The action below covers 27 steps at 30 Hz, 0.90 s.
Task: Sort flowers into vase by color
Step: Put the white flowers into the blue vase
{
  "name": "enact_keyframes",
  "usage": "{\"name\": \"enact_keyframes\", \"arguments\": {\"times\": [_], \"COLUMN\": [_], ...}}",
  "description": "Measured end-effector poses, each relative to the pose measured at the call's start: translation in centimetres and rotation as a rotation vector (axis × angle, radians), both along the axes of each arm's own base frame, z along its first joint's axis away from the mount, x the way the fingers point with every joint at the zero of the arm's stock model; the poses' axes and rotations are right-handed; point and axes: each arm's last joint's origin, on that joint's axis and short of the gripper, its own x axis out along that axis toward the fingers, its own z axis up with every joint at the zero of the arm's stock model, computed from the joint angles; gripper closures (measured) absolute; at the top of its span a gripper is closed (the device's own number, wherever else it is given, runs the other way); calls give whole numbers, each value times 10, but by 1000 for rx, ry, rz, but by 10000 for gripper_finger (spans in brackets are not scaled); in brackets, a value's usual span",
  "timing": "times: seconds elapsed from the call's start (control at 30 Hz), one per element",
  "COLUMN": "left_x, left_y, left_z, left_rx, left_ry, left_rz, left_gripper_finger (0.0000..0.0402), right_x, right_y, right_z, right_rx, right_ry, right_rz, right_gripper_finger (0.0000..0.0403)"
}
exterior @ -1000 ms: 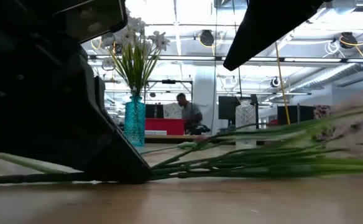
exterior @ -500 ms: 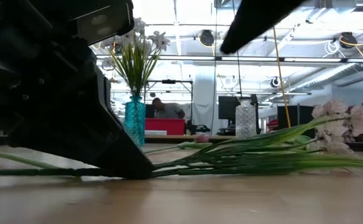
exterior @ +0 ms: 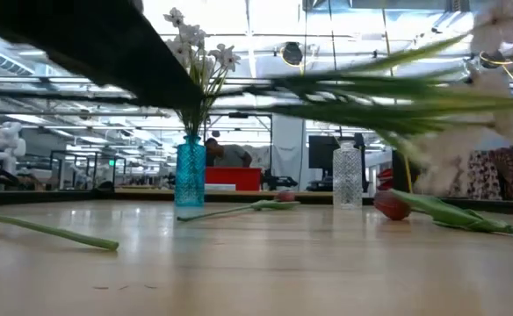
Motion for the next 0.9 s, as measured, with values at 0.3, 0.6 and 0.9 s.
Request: {"name": "enact_keyframes", "arguments": {"times": [0.3, 0.6, 0.9], "left_x": [-36, -72, -89], "left_y": [9, 29, 47], "left_z": [54, 115, 172], "left_rx": [73, 146, 236], "left_ry": [-14, -171, -383], "left_rz": [6, 74, 90], "left_gripper_finger": [391, 391, 392], "right_x": [-48, -54, -3], "right_y": [9, 27, 55], "right_z": [10, -1, -11], "right_rx": [-16, 59, -12], "right_ry": [-39, -77, -164], "right_rz": [-16, -22, 137], "right_gripper_finger": [156, 156, 156]}}
